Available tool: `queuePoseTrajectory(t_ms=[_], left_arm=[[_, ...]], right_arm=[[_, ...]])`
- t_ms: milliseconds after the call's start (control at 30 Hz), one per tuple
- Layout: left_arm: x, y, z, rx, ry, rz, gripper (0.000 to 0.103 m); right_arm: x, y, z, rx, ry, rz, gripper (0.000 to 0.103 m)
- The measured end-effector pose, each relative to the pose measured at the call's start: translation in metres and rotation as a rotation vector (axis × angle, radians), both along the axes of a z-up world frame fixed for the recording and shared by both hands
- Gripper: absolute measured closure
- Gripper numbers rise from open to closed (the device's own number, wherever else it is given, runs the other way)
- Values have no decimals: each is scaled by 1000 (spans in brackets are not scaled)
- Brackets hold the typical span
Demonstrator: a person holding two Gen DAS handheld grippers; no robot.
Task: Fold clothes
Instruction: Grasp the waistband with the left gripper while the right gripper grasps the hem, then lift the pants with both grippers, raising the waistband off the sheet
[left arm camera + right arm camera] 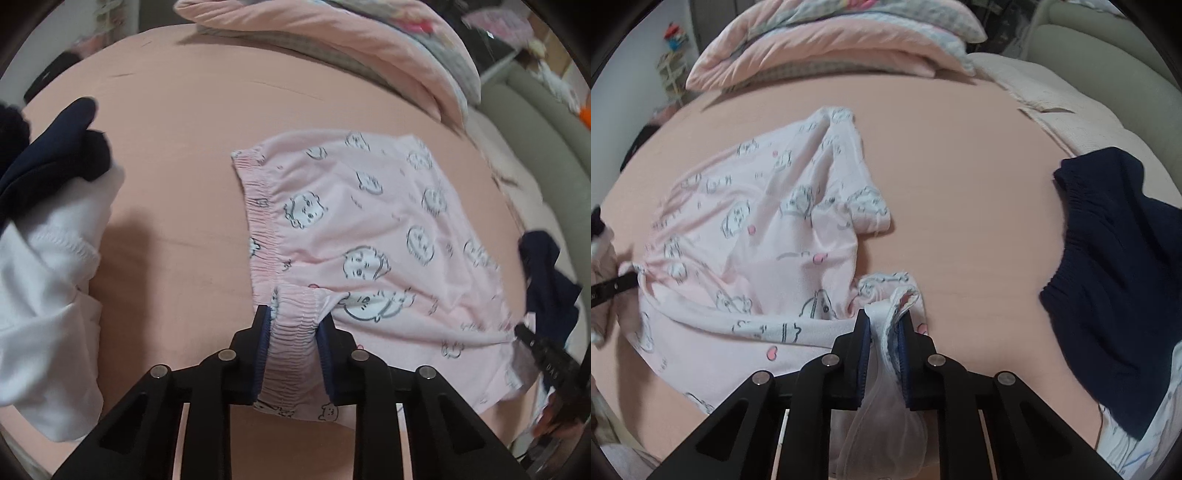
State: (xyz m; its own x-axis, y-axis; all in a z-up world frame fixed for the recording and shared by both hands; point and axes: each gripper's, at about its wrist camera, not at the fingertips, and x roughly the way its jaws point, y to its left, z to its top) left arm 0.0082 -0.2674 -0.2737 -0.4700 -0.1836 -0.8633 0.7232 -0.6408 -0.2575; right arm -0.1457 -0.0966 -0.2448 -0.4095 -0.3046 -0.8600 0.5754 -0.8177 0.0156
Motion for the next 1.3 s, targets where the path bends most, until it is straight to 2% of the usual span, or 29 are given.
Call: queuePoseTrajectory(t_ms=[300, 567, 700, 1133, 1300], left_arm=[[1, 7, 21, -34, 21, 2, 84], [3, 4, 31, -7, 72, 28, 84], [2, 2, 38, -19, 79, 37, 84], [-9, -14, 54, -34, 105, 65, 84], [-20, -22, 58, -66, 87, 64, 84]], right_arm=[[-1, -3, 23, -12, 60, 14, 92], [-6, -6, 40, -41, 91, 15, 92], [-12, -9, 47, -58, 101, 19, 92], [-34, -42, 72, -61, 177, 67, 92], [-46, -63, 84, -62, 217, 100, 92]])
